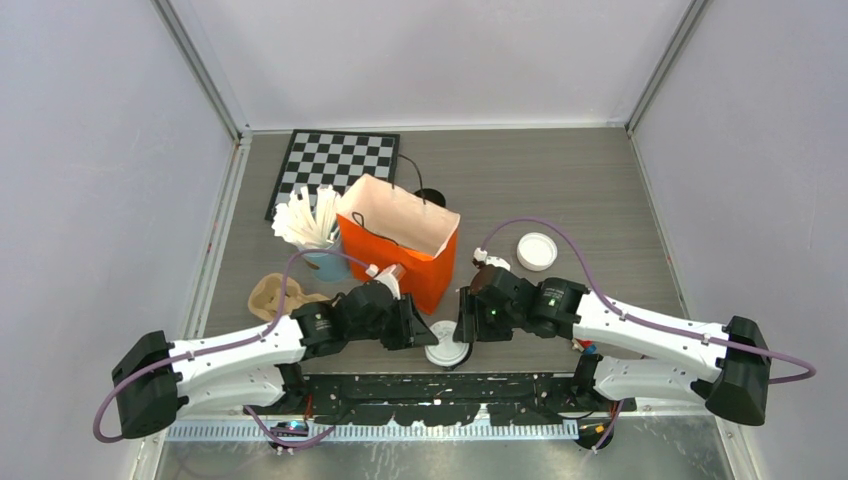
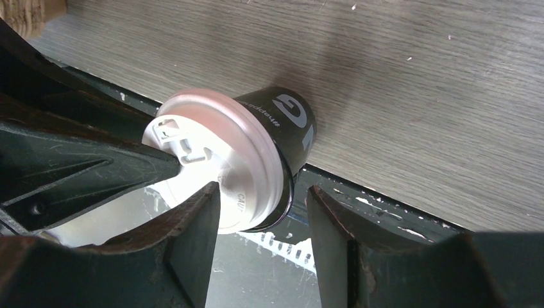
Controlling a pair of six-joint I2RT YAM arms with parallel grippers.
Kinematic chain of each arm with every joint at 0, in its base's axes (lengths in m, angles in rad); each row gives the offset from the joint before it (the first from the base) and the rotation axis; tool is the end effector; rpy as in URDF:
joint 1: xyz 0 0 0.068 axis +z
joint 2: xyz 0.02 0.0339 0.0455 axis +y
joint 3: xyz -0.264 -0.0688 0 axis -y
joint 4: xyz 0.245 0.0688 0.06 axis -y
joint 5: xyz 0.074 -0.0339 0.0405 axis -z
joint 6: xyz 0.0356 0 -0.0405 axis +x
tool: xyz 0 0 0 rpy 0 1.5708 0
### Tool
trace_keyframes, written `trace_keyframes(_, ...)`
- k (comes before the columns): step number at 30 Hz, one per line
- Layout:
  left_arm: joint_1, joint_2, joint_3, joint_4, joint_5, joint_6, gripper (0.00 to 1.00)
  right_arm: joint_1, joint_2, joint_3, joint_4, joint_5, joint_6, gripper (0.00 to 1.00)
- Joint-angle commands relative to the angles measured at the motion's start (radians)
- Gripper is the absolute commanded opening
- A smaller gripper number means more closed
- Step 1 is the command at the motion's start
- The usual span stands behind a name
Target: Pack the takeout coffee
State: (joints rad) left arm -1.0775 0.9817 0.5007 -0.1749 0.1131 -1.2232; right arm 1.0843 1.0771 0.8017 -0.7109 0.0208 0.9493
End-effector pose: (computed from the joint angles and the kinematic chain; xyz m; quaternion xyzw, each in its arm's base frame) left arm 0.0935 -0.1824 0.2061 -0.0403 0.8952 -0.4232 0.1337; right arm 0.0976 0.1830 0.2457 -0.0616 0.9556 0.2398 0.1600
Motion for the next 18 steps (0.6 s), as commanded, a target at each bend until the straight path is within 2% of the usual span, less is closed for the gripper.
trace_keyframes(1,0.004,0.013,0.047,0.042,0.02,0.023,0.3,-0.003,-0.031,-0.007,0.031,0.003,0.005,0.56)
trace_keyframes(9,0.003,0.01,0.041,0.042,0.021,0.015,0.32,-0.003,-0.043,-0.024,0.031,-0.001,0.006,0.52)
trace_keyframes(14,0.001,0.005,0.038,0.042,0.022,0.013,0.35,-0.003,-0.058,-0.022,0.028,0.006,0.01,0.53)
trace_keyframes(18,0.002,0.0,0.036,0.034,0.013,0.006,0.42,-0.003,-0.061,-0.015,0.012,0.013,0.008,0.54)
